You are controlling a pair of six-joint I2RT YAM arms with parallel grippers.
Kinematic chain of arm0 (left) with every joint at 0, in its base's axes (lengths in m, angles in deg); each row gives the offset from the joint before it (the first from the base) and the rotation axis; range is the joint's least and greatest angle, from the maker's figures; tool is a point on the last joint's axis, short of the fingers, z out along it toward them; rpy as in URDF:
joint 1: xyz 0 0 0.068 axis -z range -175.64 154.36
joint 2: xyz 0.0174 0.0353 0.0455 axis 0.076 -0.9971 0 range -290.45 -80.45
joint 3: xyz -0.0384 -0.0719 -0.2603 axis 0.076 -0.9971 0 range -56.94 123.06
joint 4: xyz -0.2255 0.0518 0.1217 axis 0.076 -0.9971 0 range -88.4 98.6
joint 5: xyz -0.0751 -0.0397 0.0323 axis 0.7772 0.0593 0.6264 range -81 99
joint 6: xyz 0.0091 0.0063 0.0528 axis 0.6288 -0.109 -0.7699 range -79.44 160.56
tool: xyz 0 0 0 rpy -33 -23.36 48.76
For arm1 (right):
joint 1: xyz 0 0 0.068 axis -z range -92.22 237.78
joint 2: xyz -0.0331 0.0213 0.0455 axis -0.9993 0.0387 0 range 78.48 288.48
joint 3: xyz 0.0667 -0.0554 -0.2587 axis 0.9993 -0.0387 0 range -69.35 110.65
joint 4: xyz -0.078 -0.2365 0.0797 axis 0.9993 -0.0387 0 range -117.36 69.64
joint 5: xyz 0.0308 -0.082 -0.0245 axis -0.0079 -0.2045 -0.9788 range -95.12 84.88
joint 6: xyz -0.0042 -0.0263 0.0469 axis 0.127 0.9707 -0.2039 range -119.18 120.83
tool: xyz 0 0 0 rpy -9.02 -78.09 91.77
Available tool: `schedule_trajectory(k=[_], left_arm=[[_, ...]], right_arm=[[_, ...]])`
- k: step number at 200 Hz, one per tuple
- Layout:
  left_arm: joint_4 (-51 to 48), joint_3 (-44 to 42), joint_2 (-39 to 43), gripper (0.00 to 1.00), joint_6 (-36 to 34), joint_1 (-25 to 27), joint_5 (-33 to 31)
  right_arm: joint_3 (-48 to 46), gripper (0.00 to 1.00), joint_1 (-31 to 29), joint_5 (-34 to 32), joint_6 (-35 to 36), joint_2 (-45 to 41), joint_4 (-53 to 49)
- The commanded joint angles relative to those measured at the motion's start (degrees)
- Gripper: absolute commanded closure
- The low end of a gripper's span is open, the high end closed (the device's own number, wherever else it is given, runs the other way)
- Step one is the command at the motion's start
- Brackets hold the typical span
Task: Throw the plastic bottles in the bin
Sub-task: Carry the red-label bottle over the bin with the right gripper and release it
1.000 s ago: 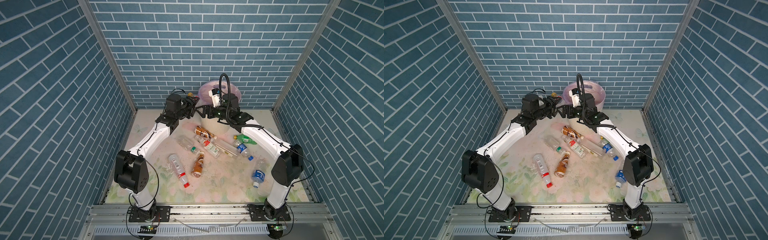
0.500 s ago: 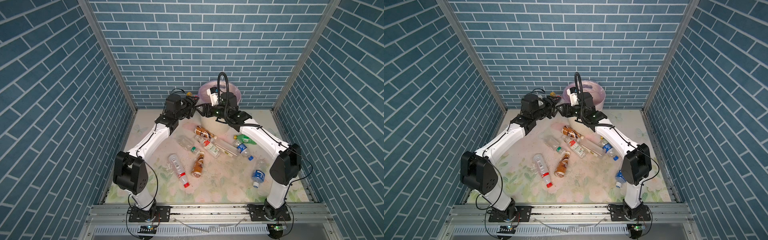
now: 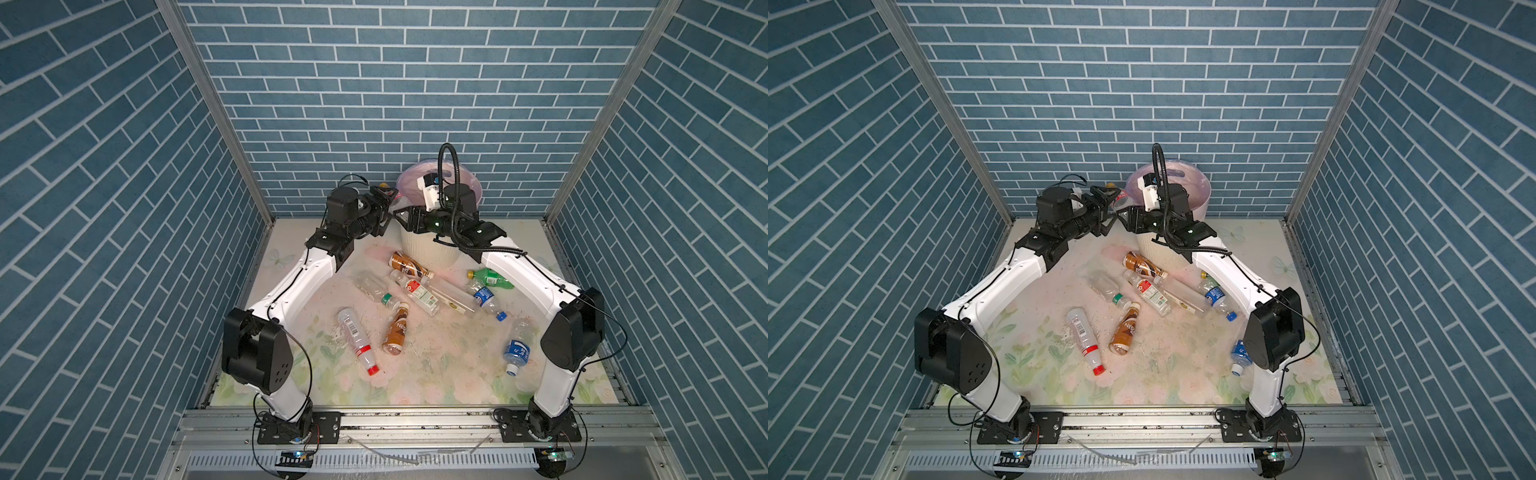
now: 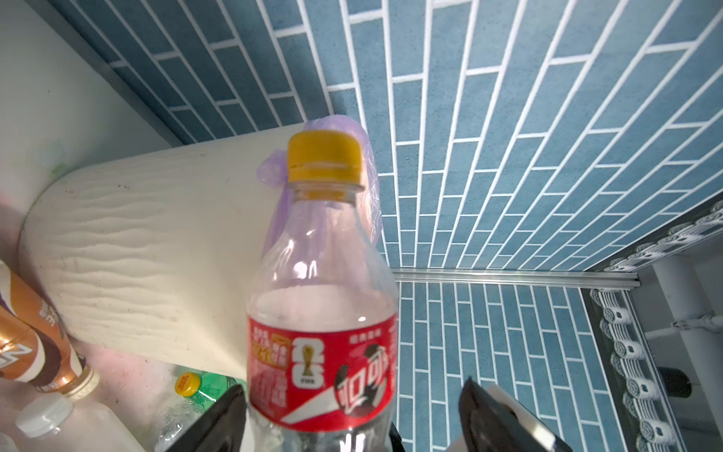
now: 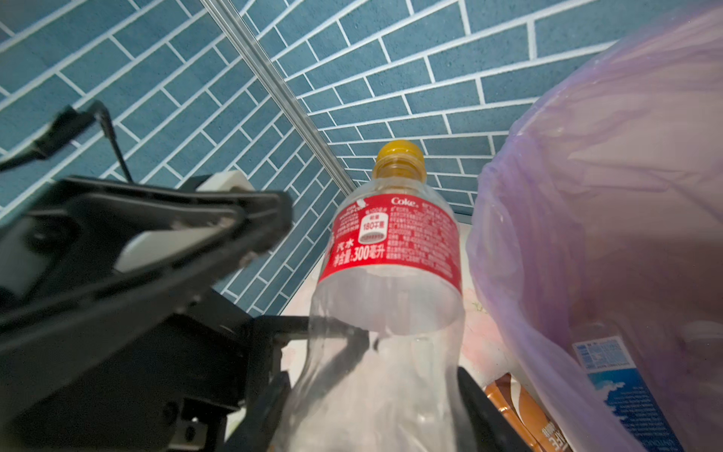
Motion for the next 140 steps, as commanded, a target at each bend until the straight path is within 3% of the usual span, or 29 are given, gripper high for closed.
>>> schedule_trajectory(k=[1,60,140], left_arm=[[-0.39,2.08,2.61,0.04,-3.17,-1.11,0.87],[-6.81,12.05,1.68,0.01,-11.44,-0.53,2.87],[-10.95,20.06,-2.15,0.01,-17.58,2.20,4.73]], right_arm=[[0.86,0.67,0.47,-1.87,2.70,-4.89,-2.98],[-0.06,0.68,7.35,-2.67,4.68,-14.23,-6.13],[-1.09,0.70,32.83,-5.65,3.59,-24.86,-7.03]])
